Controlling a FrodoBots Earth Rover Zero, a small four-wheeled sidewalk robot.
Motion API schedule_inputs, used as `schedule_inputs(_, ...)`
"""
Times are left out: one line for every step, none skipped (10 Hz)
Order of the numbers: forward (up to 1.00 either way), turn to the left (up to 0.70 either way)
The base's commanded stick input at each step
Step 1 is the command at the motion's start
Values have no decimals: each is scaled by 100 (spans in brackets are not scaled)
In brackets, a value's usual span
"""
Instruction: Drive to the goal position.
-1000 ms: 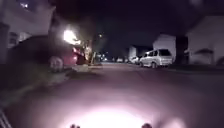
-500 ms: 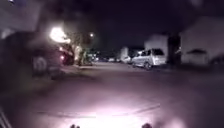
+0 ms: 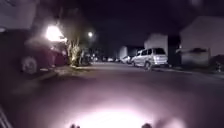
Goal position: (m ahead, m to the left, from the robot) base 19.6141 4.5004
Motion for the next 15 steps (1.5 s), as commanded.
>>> schedule_inputs(100, 0)
schedule_inputs(100, 0)
schedule_inputs(100, 0)
schedule_inputs(100, 0)
schedule_inputs(100, 0)
schedule_inputs(100, 0)
schedule_inputs(100, 0)
schedule_inputs(100, 0)
schedule_inputs(100, 0)
schedule_inputs(100, 0)
schedule_inputs(100, 0)
schedule_inputs(100, 0)
schedule_inputs(100, 0)
schedule_inputs(100, 0)
schedule_inputs(100, 0)
